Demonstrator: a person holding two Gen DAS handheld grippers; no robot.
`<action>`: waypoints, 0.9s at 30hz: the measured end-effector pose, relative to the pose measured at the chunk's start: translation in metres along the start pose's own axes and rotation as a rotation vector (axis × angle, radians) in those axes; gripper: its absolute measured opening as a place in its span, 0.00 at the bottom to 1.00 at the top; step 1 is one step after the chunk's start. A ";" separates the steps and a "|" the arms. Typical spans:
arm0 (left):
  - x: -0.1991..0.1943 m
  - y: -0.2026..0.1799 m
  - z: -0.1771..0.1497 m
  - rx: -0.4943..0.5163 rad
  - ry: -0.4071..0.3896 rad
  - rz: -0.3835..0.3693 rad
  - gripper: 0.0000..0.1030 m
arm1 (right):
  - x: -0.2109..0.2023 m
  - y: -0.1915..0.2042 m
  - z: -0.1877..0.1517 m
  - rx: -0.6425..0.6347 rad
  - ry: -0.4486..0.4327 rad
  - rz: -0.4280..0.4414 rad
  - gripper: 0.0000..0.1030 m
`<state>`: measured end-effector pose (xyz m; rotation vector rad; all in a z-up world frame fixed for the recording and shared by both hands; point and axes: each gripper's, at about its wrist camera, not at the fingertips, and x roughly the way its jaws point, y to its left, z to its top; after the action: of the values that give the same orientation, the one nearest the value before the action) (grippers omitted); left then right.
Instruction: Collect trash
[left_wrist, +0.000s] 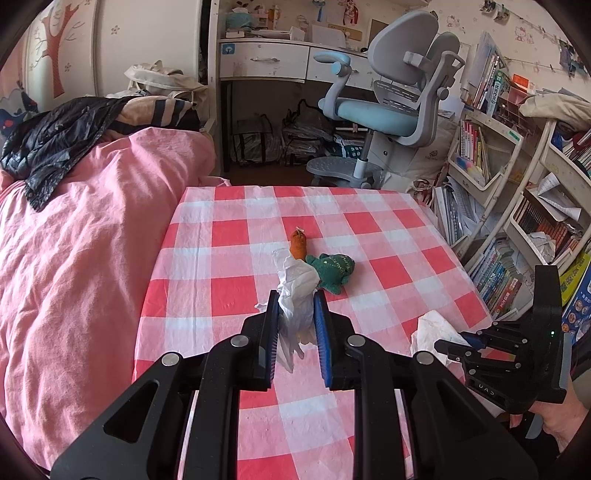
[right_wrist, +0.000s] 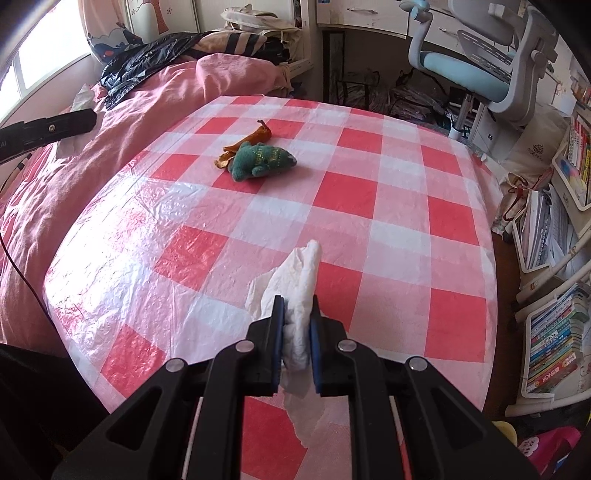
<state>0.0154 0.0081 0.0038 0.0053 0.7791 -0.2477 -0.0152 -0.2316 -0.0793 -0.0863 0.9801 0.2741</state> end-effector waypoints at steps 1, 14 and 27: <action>0.000 0.000 0.000 0.000 0.000 0.000 0.17 | 0.000 0.000 0.000 0.002 -0.003 0.002 0.14; 0.000 -0.001 0.000 0.001 0.001 0.002 0.17 | -0.007 -0.004 0.002 0.031 -0.038 0.021 0.13; 0.001 -0.001 -0.001 0.006 0.002 0.003 0.17 | -0.015 -0.006 0.003 0.045 -0.071 0.044 0.14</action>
<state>0.0155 0.0072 0.0024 0.0127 0.7806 -0.2470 -0.0190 -0.2400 -0.0660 -0.0139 0.9183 0.2936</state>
